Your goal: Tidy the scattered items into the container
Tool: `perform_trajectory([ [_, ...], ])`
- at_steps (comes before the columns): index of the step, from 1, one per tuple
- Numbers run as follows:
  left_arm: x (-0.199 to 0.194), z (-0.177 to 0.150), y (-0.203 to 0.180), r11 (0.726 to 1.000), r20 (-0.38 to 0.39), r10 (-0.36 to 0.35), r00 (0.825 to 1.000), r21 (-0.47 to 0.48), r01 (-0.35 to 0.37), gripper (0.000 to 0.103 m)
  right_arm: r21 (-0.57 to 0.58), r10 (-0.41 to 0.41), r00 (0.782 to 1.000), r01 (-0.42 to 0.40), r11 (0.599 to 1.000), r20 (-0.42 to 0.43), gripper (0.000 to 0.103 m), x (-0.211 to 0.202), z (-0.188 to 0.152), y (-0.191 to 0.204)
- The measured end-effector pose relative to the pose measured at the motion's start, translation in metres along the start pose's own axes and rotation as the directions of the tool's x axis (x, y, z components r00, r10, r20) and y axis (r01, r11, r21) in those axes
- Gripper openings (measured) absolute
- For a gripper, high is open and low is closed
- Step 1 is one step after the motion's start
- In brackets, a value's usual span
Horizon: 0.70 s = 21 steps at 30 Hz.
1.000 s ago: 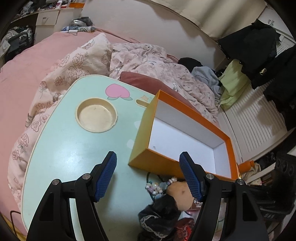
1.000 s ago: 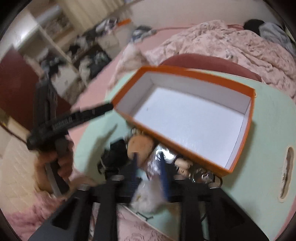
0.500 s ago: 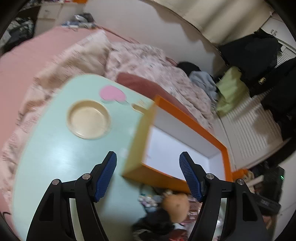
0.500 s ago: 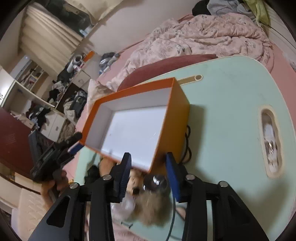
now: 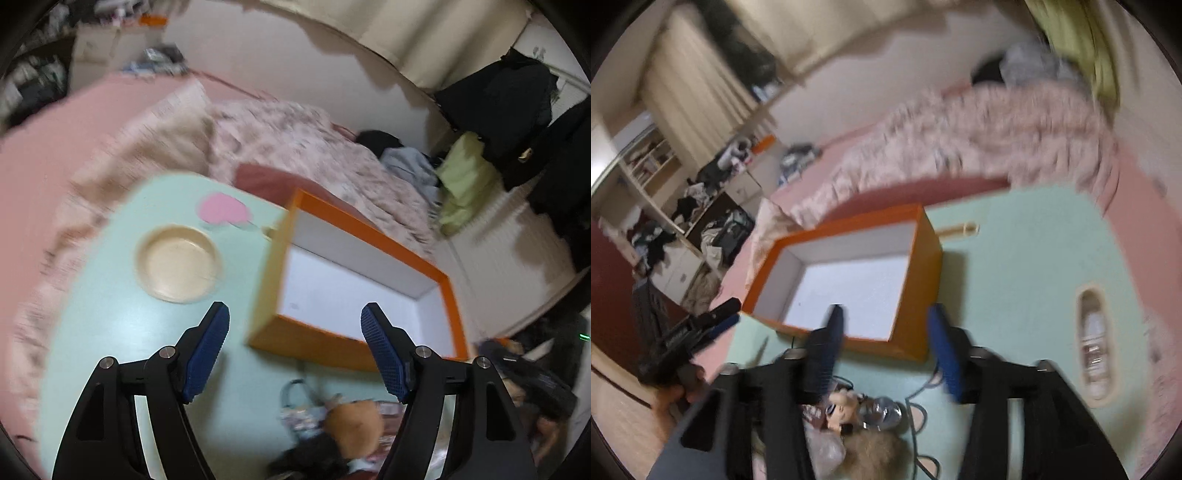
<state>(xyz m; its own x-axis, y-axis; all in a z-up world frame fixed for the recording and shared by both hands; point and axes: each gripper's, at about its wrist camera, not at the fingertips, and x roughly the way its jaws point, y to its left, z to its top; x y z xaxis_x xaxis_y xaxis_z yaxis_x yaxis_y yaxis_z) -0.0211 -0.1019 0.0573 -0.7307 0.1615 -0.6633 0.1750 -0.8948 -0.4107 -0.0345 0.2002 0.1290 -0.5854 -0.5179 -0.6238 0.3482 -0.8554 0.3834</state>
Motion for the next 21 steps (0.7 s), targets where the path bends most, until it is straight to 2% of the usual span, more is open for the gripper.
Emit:
perform_trajectory([
  [4,-0.039,-0.028,-0.009,0.989,-0.039,0.03,0.999,0.148,-0.024,0.074,-0.147,-0.088,0.995,0.094,0.985,0.047,0.063,-0.04,-0.045,0.027],
  [8,-0.073,-0.08,-0.014,0.958,-0.11,0.042,0.993,0.285,-0.009,0.074,-0.222,-0.123,0.992,0.113,0.968,-0.031,0.064,-0.045,-0.107,0.039],
  [12,-0.077,-0.117,-0.023,0.931,-0.165,0.085,0.983,0.364,-0.019,0.074,-0.25,-0.172,0.981,0.144,0.957,-0.09,0.063,-0.033,-0.146,0.042],
  [16,-0.059,-0.136,-0.035,0.894,-0.14,0.178,0.974,0.436,-0.101,0.074,-0.279,-0.241,0.963,0.201,0.939,-0.117,0.066,-0.014,-0.161,0.044],
  [17,-0.053,-0.138,-0.034,0.898,-0.146,0.181,0.973,0.429,-0.103,0.074,-0.28,-0.252,0.96,0.21,0.937,-0.123,0.07,-0.01,-0.163,0.044],
  [20,-0.038,-0.139,-0.021,0.932,-0.183,0.158,0.97,0.353,-0.085,0.075,-0.269,-0.285,0.952,0.248,0.931,-0.109,0.085,-0.007,-0.165,0.04],
  [21,-0.037,-0.139,-0.019,0.935,-0.167,0.162,0.973,0.34,-0.097,0.077,-0.272,-0.297,0.948,0.258,0.927,-0.113,0.09,-0.006,-0.165,0.039],
])
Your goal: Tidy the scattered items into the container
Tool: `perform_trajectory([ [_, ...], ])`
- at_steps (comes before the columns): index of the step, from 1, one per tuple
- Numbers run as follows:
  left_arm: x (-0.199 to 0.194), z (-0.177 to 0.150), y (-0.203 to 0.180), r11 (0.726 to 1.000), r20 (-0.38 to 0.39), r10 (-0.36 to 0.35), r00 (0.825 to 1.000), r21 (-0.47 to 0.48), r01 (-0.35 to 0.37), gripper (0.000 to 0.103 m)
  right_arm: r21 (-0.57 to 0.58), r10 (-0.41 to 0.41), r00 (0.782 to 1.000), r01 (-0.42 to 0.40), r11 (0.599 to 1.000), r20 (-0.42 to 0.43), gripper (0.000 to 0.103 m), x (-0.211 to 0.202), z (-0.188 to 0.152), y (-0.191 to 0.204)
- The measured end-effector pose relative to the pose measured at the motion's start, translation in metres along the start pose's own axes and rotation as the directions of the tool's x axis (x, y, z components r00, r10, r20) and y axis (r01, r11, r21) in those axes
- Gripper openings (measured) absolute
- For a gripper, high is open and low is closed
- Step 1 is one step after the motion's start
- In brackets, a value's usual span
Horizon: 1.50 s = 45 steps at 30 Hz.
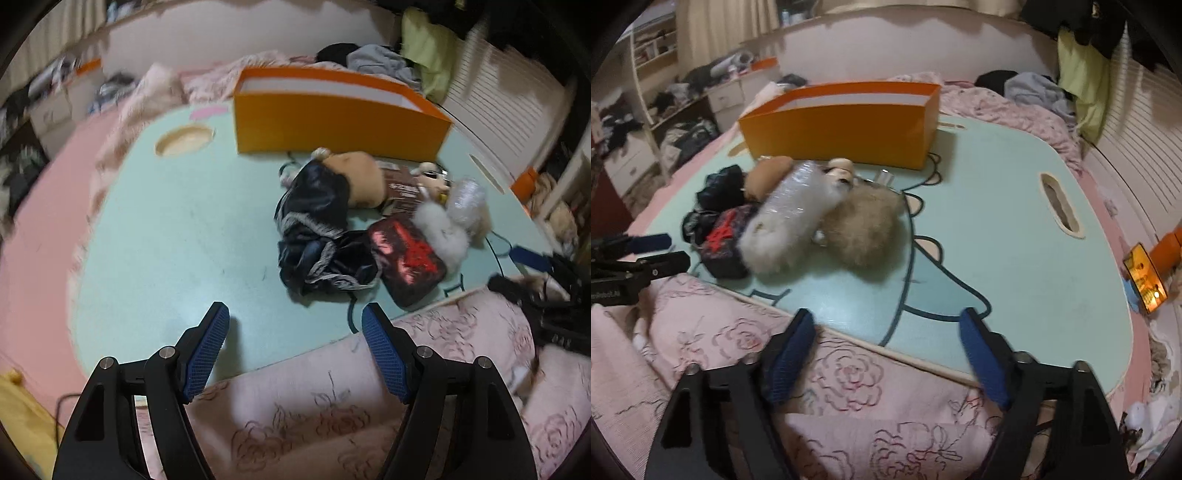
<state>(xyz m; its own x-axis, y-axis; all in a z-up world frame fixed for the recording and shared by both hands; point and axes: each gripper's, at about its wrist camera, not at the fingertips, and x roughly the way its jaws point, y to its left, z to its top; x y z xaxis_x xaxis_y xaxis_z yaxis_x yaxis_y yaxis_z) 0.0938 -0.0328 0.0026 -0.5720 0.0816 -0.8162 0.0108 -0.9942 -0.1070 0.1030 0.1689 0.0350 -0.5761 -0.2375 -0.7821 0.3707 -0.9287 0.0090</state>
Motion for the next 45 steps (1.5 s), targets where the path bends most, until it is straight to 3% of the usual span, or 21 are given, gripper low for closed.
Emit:
perform_trajectory([
  [3,0.007,-0.004,-0.008,0.997,0.038,0.066,0.997,0.029,-0.067,0.085,-0.012,-0.02,1.0,0.02,1.0,-0.014,0.097,0.004,0.003,0.002],
  [6,0.01,-0.009,-0.012,0.996,0.073,0.08,0.994,0.034,-0.083,0.092,-0.016,-0.028,0.999,0.028,0.999,-0.015,0.099,0.005,0.003,0.002],
  [45,0.011,-0.008,-0.008,0.996,0.075,0.084,0.994,0.028,-0.087,0.093,-0.018,-0.027,1.0,0.026,0.999,-0.013,0.099,0.004,0.002,0.0],
])
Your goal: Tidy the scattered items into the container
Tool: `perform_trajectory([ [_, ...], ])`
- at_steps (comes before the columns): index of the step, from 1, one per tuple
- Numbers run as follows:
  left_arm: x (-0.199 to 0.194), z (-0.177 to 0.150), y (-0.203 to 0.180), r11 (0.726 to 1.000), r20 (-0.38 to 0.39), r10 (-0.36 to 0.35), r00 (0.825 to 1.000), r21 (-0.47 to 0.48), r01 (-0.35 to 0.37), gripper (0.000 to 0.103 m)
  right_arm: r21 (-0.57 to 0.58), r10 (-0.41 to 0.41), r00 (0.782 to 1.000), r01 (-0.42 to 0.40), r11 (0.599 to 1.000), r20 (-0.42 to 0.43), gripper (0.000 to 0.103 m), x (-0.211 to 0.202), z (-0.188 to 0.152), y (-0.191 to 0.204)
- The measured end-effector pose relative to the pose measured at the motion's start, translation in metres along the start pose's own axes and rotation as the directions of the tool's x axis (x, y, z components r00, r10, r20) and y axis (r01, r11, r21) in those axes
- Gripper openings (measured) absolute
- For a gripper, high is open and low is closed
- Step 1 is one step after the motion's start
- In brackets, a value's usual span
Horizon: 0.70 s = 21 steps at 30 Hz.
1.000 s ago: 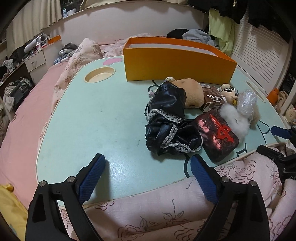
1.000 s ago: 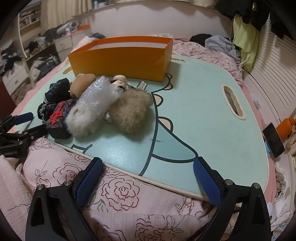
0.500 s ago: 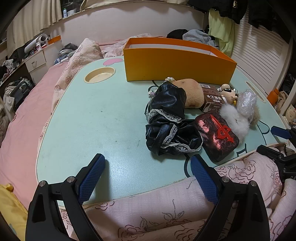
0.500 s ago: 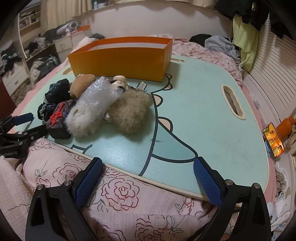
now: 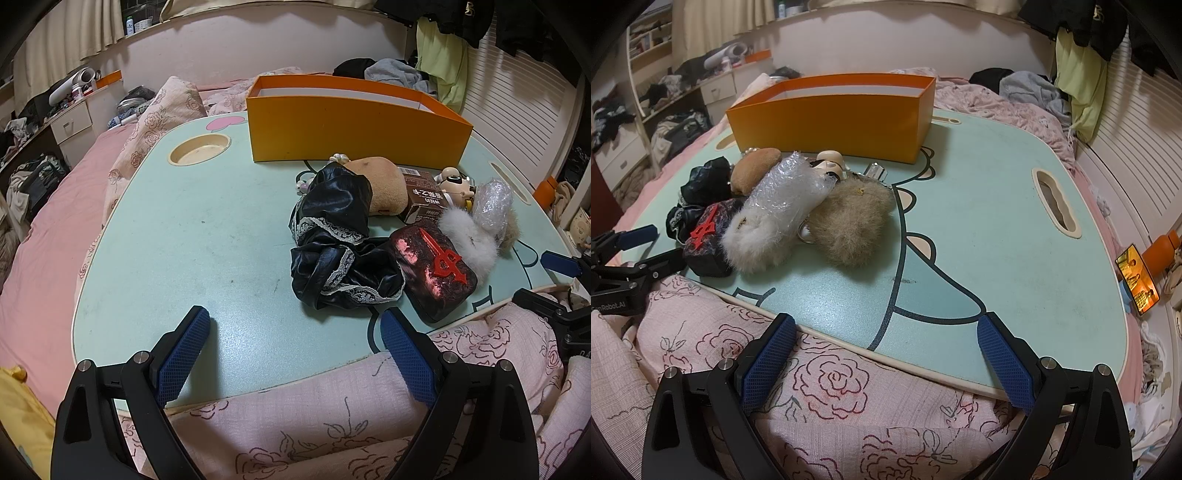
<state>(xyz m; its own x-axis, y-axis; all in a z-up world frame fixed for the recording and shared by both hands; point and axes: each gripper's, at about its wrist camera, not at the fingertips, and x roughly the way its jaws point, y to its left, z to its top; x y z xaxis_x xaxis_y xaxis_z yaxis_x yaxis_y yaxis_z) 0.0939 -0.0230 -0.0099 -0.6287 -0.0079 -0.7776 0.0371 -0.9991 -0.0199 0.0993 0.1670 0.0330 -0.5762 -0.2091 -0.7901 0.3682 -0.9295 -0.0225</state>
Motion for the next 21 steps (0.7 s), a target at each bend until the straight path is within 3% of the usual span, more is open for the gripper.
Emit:
perform_trajectory([
  [21,0.0001,-0.0004,0.0,1.0,0.0,0.0,1.0,0.0,0.0,0.093,0.0,0.001,1.0,-0.001,1.0,0.001,0.099,0.0,-0.0005,-0.0003],
])
